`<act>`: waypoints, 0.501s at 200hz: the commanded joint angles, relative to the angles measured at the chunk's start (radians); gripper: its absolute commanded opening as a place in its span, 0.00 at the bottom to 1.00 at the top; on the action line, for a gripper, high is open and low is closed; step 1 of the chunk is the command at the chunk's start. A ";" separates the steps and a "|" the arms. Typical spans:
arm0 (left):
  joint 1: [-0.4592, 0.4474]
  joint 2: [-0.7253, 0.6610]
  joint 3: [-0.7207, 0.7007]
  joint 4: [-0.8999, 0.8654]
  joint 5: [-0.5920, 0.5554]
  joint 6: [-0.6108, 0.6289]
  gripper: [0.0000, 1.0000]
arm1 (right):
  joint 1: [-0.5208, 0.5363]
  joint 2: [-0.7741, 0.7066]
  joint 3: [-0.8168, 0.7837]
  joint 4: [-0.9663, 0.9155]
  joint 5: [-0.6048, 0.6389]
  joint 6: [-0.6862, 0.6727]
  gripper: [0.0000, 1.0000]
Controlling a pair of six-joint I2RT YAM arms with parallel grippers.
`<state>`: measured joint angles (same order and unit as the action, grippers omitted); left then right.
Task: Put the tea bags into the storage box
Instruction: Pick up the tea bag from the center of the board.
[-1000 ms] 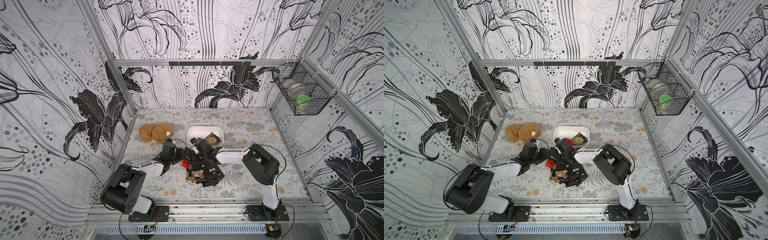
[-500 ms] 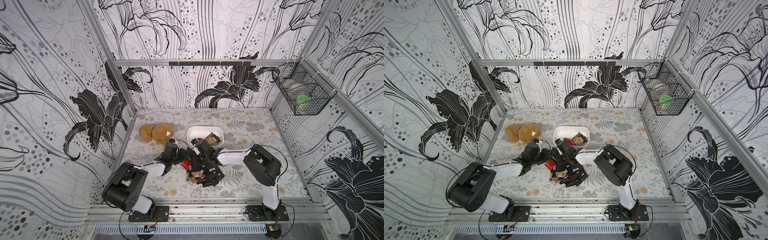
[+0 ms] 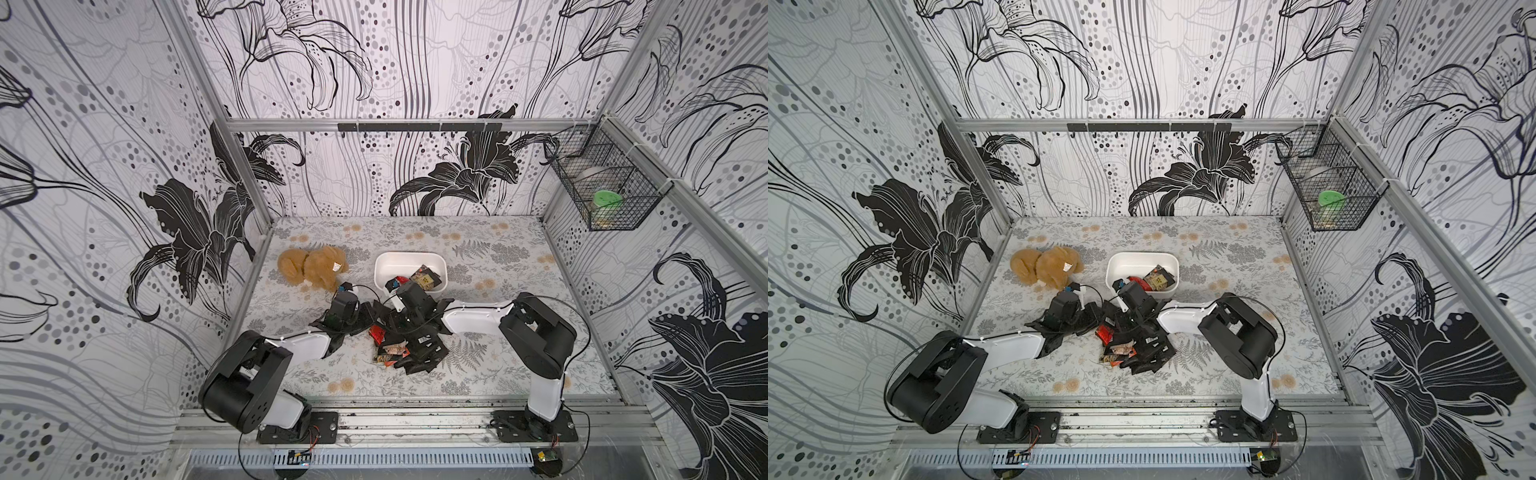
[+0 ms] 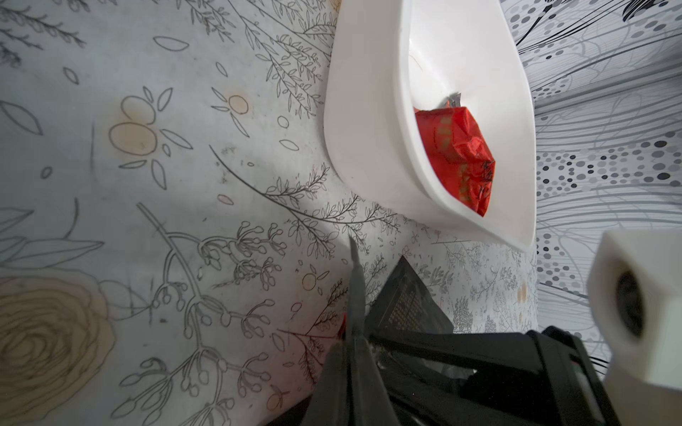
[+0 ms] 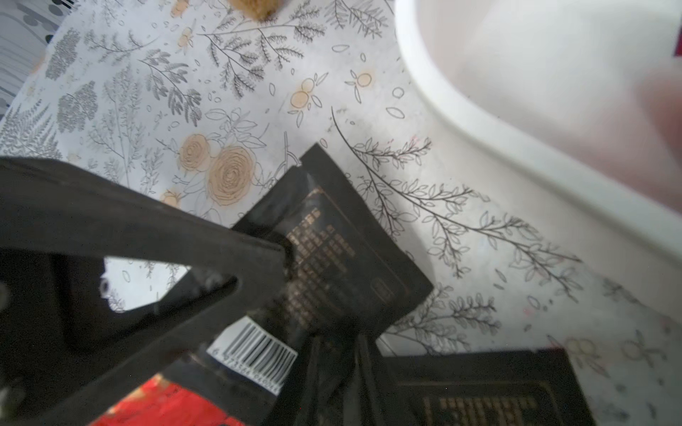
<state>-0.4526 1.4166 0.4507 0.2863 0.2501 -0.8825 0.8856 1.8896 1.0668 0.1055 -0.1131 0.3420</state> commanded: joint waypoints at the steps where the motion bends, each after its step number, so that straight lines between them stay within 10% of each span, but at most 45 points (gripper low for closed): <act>1: -0.006 -0.070 -0.028 -0.040 -0.051 0.010 0.05 | 0.007 -0.057 -0.032 0.043 0.000 -0.014 0.24; 100: -0.008 -0.226 -0.145 -0.039 -0.114 -0.077 0.00 | 0.007 -0.115 -0.091 0.090 0.045 0.000 0.29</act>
<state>-0.4576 1.2266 0.3237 0.2375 0.1726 -0.9314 0.8864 1.7847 0.9768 0.1810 -0.0860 0.3424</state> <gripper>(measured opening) 0.035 0.288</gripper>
